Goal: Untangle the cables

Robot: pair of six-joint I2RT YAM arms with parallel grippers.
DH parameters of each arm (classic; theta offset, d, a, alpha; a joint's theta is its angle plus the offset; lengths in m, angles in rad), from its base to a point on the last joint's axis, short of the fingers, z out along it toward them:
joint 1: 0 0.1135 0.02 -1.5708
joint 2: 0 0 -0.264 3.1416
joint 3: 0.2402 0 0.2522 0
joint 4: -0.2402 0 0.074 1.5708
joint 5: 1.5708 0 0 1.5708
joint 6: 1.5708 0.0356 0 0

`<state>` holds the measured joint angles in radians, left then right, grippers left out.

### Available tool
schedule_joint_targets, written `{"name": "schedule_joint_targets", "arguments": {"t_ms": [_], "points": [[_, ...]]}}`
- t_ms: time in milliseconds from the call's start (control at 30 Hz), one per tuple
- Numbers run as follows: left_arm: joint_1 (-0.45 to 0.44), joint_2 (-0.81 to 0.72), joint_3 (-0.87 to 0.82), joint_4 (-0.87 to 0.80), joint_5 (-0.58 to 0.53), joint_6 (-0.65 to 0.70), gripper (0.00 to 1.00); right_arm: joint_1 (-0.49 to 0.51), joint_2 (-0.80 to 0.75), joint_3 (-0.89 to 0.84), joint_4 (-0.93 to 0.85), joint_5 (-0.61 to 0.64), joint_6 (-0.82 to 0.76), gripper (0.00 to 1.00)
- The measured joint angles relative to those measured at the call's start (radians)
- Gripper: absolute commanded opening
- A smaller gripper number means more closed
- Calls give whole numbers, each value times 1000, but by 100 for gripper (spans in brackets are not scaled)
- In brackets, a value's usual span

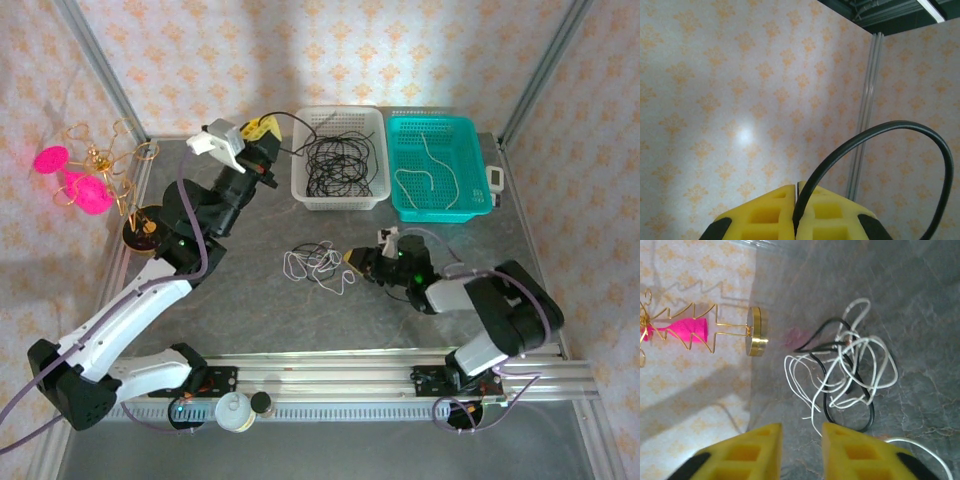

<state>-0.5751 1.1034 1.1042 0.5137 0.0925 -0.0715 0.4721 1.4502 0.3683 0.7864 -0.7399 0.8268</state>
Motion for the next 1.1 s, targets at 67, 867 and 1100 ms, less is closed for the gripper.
{"name": "schedule_joint_targets", "arguments": {"t_ms": [67,867,1100], "points": [[0,-7,0,-27,7,-3,0,0,-123,9,-71,18,-79,41],[0,-70,-27,-242,84,-65,0,226,-142,530,38,32,-594,52],[0,-70,-27,-249,87,-70,0,226,-89,556,130,65,-540,37]]}}
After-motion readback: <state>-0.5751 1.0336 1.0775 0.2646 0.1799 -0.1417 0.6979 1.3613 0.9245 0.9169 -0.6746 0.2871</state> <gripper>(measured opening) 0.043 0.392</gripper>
